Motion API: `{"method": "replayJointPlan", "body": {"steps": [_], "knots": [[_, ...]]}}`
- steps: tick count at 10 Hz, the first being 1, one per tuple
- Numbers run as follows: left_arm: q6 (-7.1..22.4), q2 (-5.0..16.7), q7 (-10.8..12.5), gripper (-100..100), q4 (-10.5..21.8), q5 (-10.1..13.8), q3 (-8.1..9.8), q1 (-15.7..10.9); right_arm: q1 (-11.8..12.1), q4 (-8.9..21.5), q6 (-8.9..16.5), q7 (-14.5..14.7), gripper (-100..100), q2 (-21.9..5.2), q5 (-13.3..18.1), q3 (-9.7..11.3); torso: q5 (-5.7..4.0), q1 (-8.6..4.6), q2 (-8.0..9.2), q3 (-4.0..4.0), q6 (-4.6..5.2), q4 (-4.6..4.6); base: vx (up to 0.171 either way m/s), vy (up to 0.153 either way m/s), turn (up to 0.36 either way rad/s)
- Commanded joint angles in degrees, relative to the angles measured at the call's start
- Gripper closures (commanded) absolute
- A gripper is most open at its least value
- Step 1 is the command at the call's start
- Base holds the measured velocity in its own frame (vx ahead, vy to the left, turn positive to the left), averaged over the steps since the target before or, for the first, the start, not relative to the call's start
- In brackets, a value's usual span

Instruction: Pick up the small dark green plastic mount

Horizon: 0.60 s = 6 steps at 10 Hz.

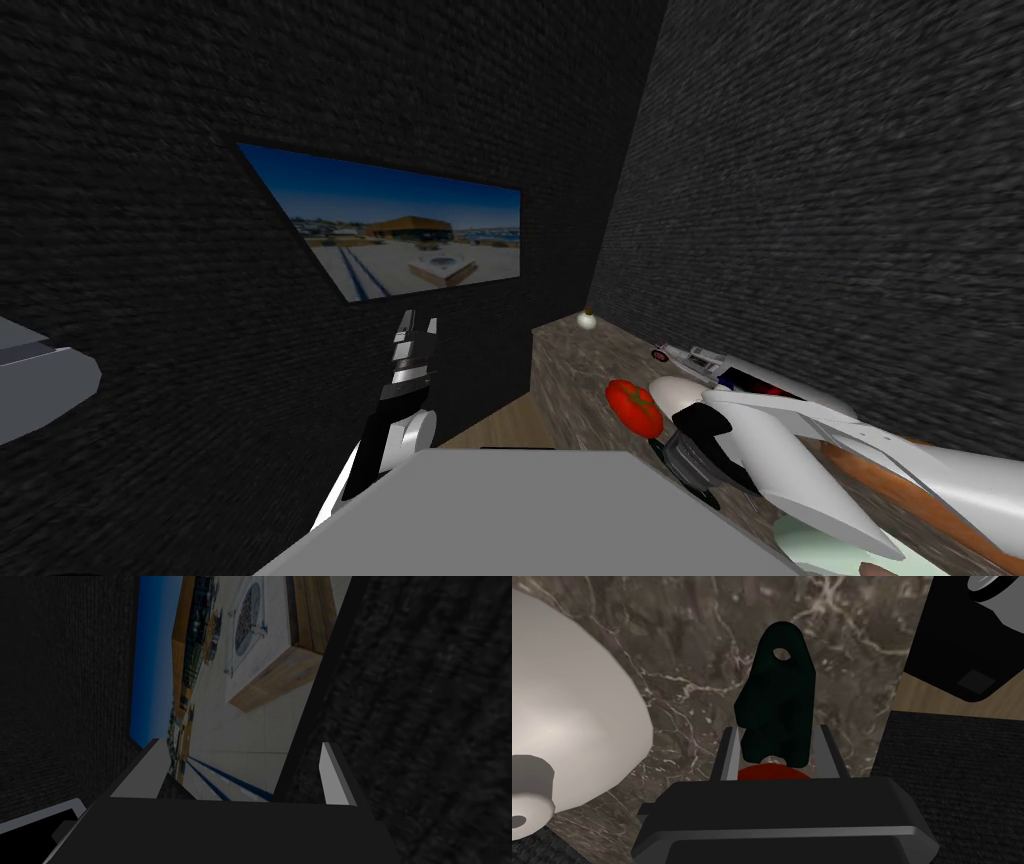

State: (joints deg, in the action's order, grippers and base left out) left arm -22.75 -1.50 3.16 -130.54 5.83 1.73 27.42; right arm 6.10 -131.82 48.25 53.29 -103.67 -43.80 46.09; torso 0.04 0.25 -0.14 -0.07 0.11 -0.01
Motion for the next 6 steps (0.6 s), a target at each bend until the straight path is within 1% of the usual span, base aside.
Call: {"method": "replayJointPlan", "body": {"steps": [1, 2, 4, 5, 6], "knots": [[0.0, 0.0, 0.0, 0, 0.0, 0.0, 0.00, 0.0, 0.0, 0.0, 0.0, 0.0, 0, 0.0, 0.0, 0.0, 0.00, 0.00, 0.00, 0.00, 0.00, 0.00, 0.000, 0.000, 0.000], [0.0, 0.0, 0.0, 0, 0.0, 0.0, 0.00, 0.0, -0.5, -1.6, 0.1, -0.2, 100, -1.7, -0.8, -0.2, 0.00, 0.00, 0.00, 0.00, 0.00, 0.00, 0.017, 0.004, -0.074], [0.0, 0.0, 0.0, 0, 0.0, 0.0, 0.00, 0.0, -1.2, -3.6, 0.5, -0.4, 100, -3.6, -2.0, -0.5, 0.03, 0.07, -0.05, -0.02, 0.04, 0.00, 0.026, 0.010, -0.090], [0.0, 0.0, 0.0, 0, 0.0, 0.0, 0.00, 0.0, -1.0, -3.1, 0.7, -0.5, 100, -2.7, -1.3, -0.4, 0.03, 0.09, -0.07, -0.03, 0.01, -0.01, 0.011, 0.005, -0.008], [0.0, 0.0, 0.0, 0, 0.0, 0.0, 0.00, 0.0, -1.0, -3.3, 0.9, -0.6, 0, -2.8, -1.4, -0.4, 0.01, 0.05, -0.05, -0.03, -0.01, -0.01, 0.000, 0.000, 0.000]]}}
